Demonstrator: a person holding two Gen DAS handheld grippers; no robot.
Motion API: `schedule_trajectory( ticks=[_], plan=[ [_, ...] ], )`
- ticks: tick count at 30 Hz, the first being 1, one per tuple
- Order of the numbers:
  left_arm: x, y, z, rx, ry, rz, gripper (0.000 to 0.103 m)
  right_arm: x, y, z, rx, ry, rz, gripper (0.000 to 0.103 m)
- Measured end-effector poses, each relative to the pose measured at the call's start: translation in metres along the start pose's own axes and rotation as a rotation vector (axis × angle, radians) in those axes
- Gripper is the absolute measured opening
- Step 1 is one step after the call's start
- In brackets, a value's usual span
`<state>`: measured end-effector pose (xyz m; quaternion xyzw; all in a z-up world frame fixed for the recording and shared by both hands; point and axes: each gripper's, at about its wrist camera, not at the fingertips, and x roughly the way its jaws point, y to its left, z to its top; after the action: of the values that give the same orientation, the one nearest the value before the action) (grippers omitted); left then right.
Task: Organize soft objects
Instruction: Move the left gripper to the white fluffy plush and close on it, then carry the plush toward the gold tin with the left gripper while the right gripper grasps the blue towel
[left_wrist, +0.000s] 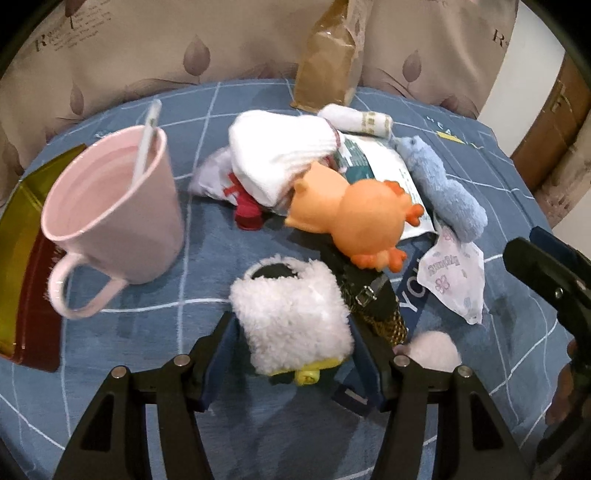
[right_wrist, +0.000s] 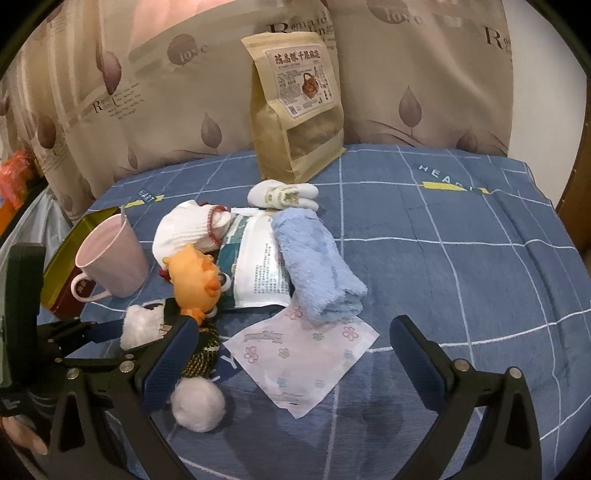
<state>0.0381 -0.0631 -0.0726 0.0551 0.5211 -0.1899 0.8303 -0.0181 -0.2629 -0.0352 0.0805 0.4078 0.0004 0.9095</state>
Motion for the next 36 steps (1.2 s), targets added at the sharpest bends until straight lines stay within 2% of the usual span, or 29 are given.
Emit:
schedule_trajectory(
  ticks=[1,2,3,8,24,29,31,36],
  plan=[
    [0.002,0.0,-0.001,0.003,0.004,-0.01,0.06,0.001,-0.001,0.0,0.001,0.004,-0.003,0.103],
    [0.003,0.0,-0.001,0.001,0.003,-0.013,0.051,0.001,-0.001,-0.001,0.002,0.006,-0.005,0.103],
    [0.003,0.0,-0.001,-0.001,0.001,-0.022,0.047,0.002,-0.002,-0.001,0.002,0.007,-0.006,0.103],
    [-0.001,0.003,-0.003,-0.018,-0.012,-0.057,0.039,0.003,-0.003,-0.001,-0.004,0.007,-0.013,0.103],
    [-0.041,0.012,-0.01,-0.018,-0.099,-0.068,0.038,0.008,-0.017,0.0,-0.011,-0.002,-0.015,0.101],
    [-0.054,0.019,-0.009,-0.022,-0.125,-0.074,0.038,0.013,-0.017,-0.001,-0.015,0.011,-0.014,0.091],
    [-0.06,0.023,-0.009,-0.024,-0.138,-0.074,0.038,0.016,-0.016,-0.002,-0.023,0.018,-0.016,0.079],
    [-0.073,0.037,-0.008,-0.034,-0.168,-0.055,0.038,0.021,-0.015,0.002,-0.035,0.01,-0.015,0.067]
  ],
)
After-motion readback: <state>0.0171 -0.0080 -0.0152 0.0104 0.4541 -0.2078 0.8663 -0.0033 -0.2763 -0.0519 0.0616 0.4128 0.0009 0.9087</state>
